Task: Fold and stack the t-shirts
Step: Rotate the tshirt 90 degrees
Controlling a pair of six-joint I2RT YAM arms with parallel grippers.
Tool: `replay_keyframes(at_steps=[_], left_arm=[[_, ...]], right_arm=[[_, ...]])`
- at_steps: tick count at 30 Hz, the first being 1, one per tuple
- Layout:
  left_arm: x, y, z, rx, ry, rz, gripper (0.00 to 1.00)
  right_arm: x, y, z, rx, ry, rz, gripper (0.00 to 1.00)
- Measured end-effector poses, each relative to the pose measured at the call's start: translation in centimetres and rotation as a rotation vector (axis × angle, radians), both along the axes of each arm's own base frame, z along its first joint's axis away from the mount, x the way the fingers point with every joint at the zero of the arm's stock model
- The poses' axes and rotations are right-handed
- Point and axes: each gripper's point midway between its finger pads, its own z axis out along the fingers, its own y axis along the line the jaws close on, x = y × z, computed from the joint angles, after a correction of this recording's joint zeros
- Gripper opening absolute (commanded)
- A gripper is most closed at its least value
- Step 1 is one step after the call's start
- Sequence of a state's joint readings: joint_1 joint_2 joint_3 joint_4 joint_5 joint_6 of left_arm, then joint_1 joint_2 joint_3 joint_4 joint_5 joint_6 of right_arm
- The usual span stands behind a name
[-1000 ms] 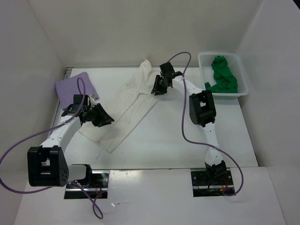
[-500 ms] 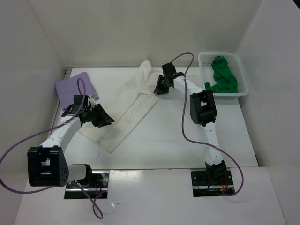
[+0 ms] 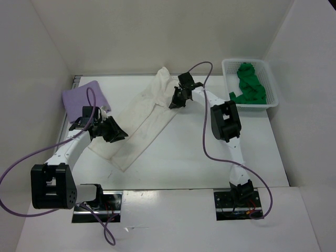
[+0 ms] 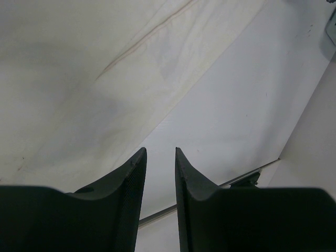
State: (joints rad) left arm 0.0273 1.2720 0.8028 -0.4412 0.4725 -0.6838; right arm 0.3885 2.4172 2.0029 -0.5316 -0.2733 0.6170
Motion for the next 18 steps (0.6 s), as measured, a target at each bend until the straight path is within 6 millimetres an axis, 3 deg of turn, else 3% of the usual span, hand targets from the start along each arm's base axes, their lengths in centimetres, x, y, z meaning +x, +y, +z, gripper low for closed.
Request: replay_keyframes(at_steps=[6,18], left_arm=[[0.0,0.0,0.0,0.000,0.000,0.000,0.36],[0.7,-0.1,0.7,-0.007,-0.021,-0.005,0.36]], right_arm=[[-0.5,0.0,-0.2,-0.004,0.016,0.001,0.02],[-4.9,-1.0,-0.2,0.008,0.108,0.017,0.03]])
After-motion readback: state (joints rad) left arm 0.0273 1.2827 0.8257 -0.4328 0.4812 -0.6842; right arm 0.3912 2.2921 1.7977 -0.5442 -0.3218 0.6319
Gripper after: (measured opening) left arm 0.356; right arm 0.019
